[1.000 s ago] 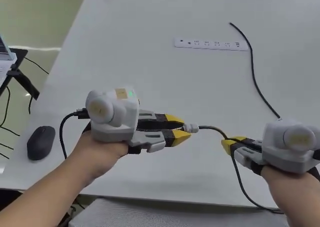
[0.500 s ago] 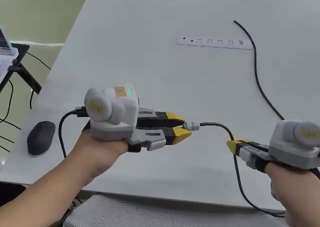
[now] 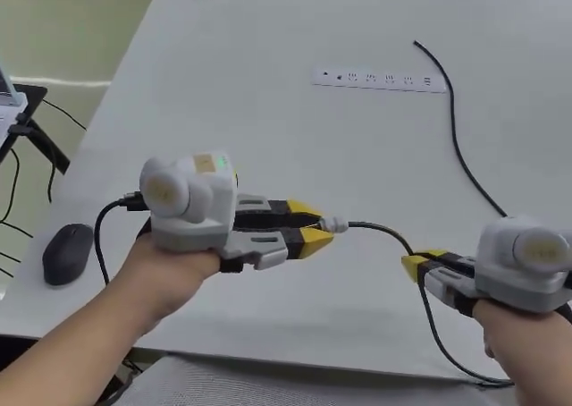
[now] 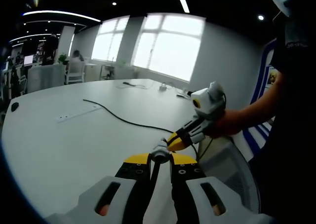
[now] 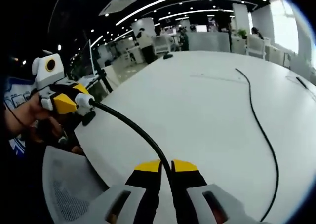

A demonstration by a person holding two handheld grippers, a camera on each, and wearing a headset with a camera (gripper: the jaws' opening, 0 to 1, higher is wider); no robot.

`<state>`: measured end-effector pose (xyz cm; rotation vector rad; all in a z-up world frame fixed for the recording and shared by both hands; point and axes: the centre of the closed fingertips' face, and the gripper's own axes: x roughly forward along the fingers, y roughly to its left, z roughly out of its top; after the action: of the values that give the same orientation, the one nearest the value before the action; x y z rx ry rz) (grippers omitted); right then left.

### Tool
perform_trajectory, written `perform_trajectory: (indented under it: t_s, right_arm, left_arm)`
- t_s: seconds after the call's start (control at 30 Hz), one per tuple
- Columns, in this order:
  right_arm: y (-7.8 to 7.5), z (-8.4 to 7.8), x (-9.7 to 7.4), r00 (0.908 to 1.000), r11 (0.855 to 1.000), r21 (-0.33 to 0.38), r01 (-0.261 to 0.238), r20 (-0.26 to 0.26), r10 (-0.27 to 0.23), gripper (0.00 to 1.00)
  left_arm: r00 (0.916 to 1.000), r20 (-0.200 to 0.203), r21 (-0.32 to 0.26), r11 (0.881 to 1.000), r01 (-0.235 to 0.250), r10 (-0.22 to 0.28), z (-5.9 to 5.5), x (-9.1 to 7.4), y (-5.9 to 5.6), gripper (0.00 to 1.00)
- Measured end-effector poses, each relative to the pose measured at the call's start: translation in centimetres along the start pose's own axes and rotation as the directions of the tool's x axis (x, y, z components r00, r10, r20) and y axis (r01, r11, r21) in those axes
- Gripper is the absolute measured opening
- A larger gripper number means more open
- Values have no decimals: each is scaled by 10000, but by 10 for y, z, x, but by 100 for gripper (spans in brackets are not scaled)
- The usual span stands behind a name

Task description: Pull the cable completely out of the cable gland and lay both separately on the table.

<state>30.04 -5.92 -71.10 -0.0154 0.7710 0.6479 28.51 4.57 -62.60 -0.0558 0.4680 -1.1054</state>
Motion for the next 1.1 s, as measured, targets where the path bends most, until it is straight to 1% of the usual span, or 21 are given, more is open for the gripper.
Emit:
perform_trajectory:
  t_s: [0.07,0.1,0.2,0.23,0.27,0.3,0.33,0.4,0.43,0.47,0.5,0.6,0.67,0.73,0.77,0.8,0.9,0.93,0.97,1.0,1.1]
  right_arm:
    - [7,4,-2,9997,9991,-366,-230,54,232,9]
    - [11,8,-4,9994,9958,-862,-309,153,324,12]
    - [20,15,-9,9988,9812,-1878,-446,124,478,18]
    - [26,21,-12,9982,9680,-2459,-492,219,563,20]
    - [33,28,-15,9978,9454,-3222,-489,270,608,20]
    - [38,31,-16,9975,9275,-3703,-503,282,653,20]
    - [48,37,-18,9959,9021,-4273,-601,351,830,20]
    - [63,46,-19,9931,8698,-4878,-744,428,1090,20]
    - [68,49,-18,9920,8606,-5034,-770,478,1167,19]
    - [74,53,-18,9906,8465,-5260,-821,505,1275,18]
    - [78,53,-16,9908,8381,-5391,-838,448,1279,16]
    - [84,55,-10,9922,7984,-5969,-795,296,1209,14]
    - [89,56,-8,9911,7863,-6120,-848,292,1296,13]
    - [94,63,-8,9892,7595,-6462,-750,477,1382,10]
    - [96,64,-7,9892,7388,-6697,-751,435,1400,9]
    - [97,64,-6,9894,7398,-6684,-774,402,1398,9]
    - [99,62,-3,9883,7316,-6752,-939,257,1505,6]
    - [99,62,-3,9882,7288,-6782,-943,248,1509,2]
    - [98,62,-3,9886,7280,-6796,-901,275,1480,3]
    - [98,62,-3,9884,7280,-6793,-922,261,1495,3]
    - [98,61,-3,9883,7366,-6695,-962,235,1504,2]
  left_arm:
    - [10000,-34,-1,10000,36,-36,0,0,0,15]
    - [9999,-79,4,10000,62,-62,-1,0,0,15]
    - [9999,-99,-43,10000,84,-85,-2,-1,-1,15]
    - [9999,-97,-45,9999,95,-95,-2,-2,-1,15]
    - [9999,-111,-73,9999,106,-107,-2,-2,-2,15]
    - [9999,-129,-77,9999,107,-108,-3,-2,-2,15]
    - [9998,-162,-56,9999,103,-104,-4,-2,-2,15]
    - [9998,-173,-90,9999,120,-122,-4,-3,-3,15]
    - [9998,-175,-83,9999,129,-130,-4,-3,-3,15]
    - [9997,-168,-67,9999,147,-148,-4,-3,-4,15]
    - [9997,-165,-66,9999,154,-155,-4,-3,-4,15]
    - [9998,-124,-75,9998,175,-176,-2,-3,-5,15]
    - [9997,-131,-98,9998,188,-189,-3,-3,-5,15]
    - [9996,-145,-92,9997,231,-232,-3,-3,-6,15]
    - [9996,-134,-84,9996,259,-260,-3,-3,-6,15]
    - [9995,-122,-83,9996,283,-284,-3,-3,-7,15]
    - [9995,-120,-94,9996,285,-286,-3,-3,-7,15]
    - [9995,-121,-101,9995,286,-287,-3,-2,-7,15]
    - [9995,-132,-108,9995,284,-285,-3,-2,-7,15]
    - [9996,-126,-96,9996,270,-271,-3,-3,-7,15]
    - [9995,-150,-104,9996,281,-282,-4,-3,-7,15]
